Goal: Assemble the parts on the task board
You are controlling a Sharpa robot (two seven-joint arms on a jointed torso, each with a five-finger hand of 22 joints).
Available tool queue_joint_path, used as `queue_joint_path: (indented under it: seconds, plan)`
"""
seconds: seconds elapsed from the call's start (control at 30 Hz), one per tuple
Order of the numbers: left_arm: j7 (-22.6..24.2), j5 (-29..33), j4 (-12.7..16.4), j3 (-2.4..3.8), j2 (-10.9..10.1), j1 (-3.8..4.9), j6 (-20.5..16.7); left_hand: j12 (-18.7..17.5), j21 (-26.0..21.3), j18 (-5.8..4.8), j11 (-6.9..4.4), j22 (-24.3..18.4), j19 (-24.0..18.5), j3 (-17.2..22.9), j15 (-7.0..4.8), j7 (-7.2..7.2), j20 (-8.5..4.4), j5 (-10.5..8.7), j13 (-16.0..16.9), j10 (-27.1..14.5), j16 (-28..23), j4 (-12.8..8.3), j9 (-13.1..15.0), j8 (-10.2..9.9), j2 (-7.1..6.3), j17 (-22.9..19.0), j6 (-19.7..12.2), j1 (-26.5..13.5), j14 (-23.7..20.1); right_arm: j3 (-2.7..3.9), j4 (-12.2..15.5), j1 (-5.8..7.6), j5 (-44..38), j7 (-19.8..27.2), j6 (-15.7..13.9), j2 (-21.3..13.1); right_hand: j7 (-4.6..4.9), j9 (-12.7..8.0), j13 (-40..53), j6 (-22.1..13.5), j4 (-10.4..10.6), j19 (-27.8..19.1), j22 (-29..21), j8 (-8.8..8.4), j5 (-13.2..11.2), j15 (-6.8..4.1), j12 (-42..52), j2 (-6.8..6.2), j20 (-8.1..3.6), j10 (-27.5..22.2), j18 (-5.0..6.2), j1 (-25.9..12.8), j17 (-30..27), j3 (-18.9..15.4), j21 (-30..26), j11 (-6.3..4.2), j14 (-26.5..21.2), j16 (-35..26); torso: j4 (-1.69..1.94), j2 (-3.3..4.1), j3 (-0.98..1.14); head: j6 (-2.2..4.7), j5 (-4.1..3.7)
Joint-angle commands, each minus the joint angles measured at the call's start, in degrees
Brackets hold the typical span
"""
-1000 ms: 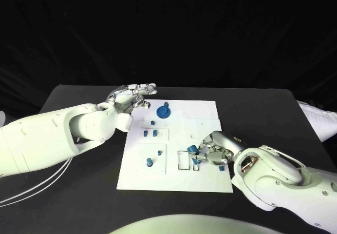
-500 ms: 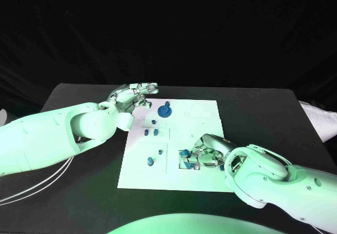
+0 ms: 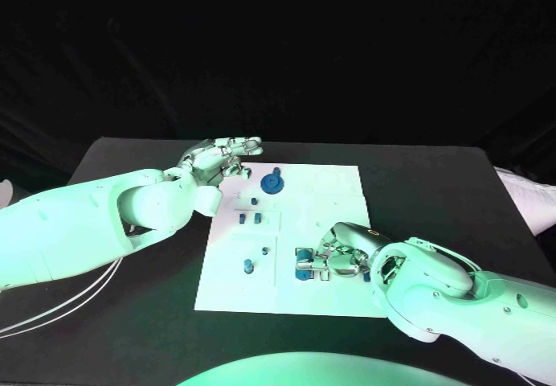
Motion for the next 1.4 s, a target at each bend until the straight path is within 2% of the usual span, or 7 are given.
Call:
queue_joint_path:
  seconds: [0.03, 0.3, 0.57, 0.97, 1.2, 1.3, 1.4]
  plan:
    - [0.1, -0.2, 0.2, 0.04, 0.1, 0.03, 1.1, 0.4, -0.2, 0.62, 0.0, -0.1, -0.1, -0.3, 0.25, 0.03, 0.27, 0.28, 0.1, -0.3, -0.1, 0.0, -0.1, 0.2, 0.51, -0.1, -0.5, -0.1, -0.3, 0.0, -0.2, -0.04, -3.2, -0.4, 0.0, -0.1, -0.01, 0.5, -1.0, -0.6, 0.1, -0.4, -0.4, -0.38, -2.4, -0.11, -1.7, -1.35, 0.06, -0.9, -0.34, -2.2, 8.9, 0.0, -0.3, 0.32, 4.8, -0.3, -0.03, 0.02, 0.02, 0.07, -0.01]
    - [0.1, -0.2, 0.2, 0.03, 0.0, 0.03, 1.1, 0.4, -0.2, 0.62, 0.0, -0.1, -0.1, -0.3, 0.25, 0.03, 0.27, 0.28, 0.1, -0.3, -0.1, 0.0, -0.1, 0.2, 0.51, -0.1, -0.5, -0.1, -0.3, 0.0, 0.3, -0.05, -4.1, 0.0, 0.2, -0.2, -0.01, 1.6, -0.9, -0.9, -0.2, -0.3, -0.1, -0.29, -1.8, -0.07, -2.1, -3.11, 0.12, -0.7, -0.38, 0.1, 9.1, 3.3, -0.3, 0.32, 4.9, -0.2, -0.03, 0.08, 0.11, 0.01, 0.03]
    - [0.0, -0.2, 0.2, 0.03, 0.0, 0.03, 1.3, 0.4, -0.2, 0.62, 0.0, -0.1, -0.1, -0.3, 0.25, 0.03, 0.27, 0.28, 0.1, -0.3, -0.1, 0.0, -0.1, 0.2, 0.51, -0.1, -0.5, -0.1, -0.3, 0.0, 0.2, -0.05, -5.6, 0.1, 1.8, 0.1, -0.14, 2.9, -0.5, -0.6, -5.2, 0.0, 0.9, 0.18, -2.1, -0.25, -2.1, -2.38, -0.02, -0.2, -0.57, 11.8, 9.9, 6.4, 0.2, 0.12, 5.0, 0.3, 0.0, 0.01, 0.03, -0.19, -0.01]
    - [-0.1, -0.2, 0.2, 0.03, 0.0, 0.03, 1.3, 0.4, -0.2, 0.62, 0.0, -0.1, -0.1, -0.3, 0.25, 0.03, 0.27, 0.28, 0.1, -0.3, -0.1, 0.0, -0.1, 0.2, 0.51, -0.1, -0.5, -0.1, -0.3, -0.02, -0.7, -0.06, -7.6, -0.1, -0.3, 0.5, -0.19, 3.6, -0.8, -0.5, -7.2, 0.1, 1.2, 0.39, -1.9, -0.31, -2.7, -0.62, -0.12, -0.1, -0.63, 14.8, 10.2, 8.0, 0.4, 0.04, 5.1, 0.4, -0.15, 0.05, 0.07, -0.05, -0.14]
    - [-0.1, -0.2, 0.2, 0.03, 0.0, 0.03, 1.4, 0.4, -0.2, 0.62, 0.0, -0.1, -0.1, -0.3, 0.25, 0.03, 0.27, 0.28, 0.1, -0.3, -0.1, 0.0, -0.1, 0.2, 0.51, -0.1, -0.5, -0.1, -0.3, 0.0, 0.9, -0.06, -4.8, 0.4, -3.0, -1.9, -0.07, 3.9, -0.2, -1.0, -4.0, 0.0, 0.9, 0.08, 0.4, -0.17, -2.1, -1.06, -0.01, 0.2, -0.57, 10.4, 10.0, 6.6, 0.2, 0.19, 5.0, 0.3, 0.01, 0.01, 0.07, 0.09, -0.41]
    - [-0.1, -0.2, 0.2, 0.03, -0.1, 0.03, 1.4, 0.4, -0.2, 0.62, 0.0, -0.1, -0.1, -0.3, 0.25, 0.03, 0.27, 0.28, 0.1, -0.3, -0.1, 0.0, -0.1, 0.2, 0.51, -0.1, -0.5, -0.1, -0.3, 0.02, 1.9, 0.02, -1.9, 1.2, -4.2, -4.2, 0.3, 3.8, -0.5, -2.2, -3.4, -0.1, 0.7, -0.82, 3.2, 0.01, -2.7, -1.25, 0.1, -0.2, -0.54, 10.1, 10.1, 6.2, 0.1, 0.46, 5.0, 0.3, -0.07, -0.01, 0.04, 0.11, -0.48]
    - [-0.2, -0.2, 0.2, 0.03, -0.2, 0.03, 1.3, 0.4, -0.2, 0.62, 0.0, -0.1, -0.1, -0.3, 0.25, 0.03, 0.27, 0.28, 0.1, -0.3, -0.1, 0.0, -0.1, 0.2, 0.51, -0.1, -0.5, -0.1, -0.3, 0.04, 2.8, 0.51, 2.4, 4.4, -5.5, -7.1, 1.23, 2.8, -0.6, -4.9, -4.8, -0.2, 0.4, -2.96, 7.9, 0.42, -3.0, 0.22, 0.37, -0.5, -0.48, 13.8, 9.9, 7.7, -0.2, 1.14, 5.0, 0.2, -0.16, -0.01, -0.01, 0.13, -0.91]
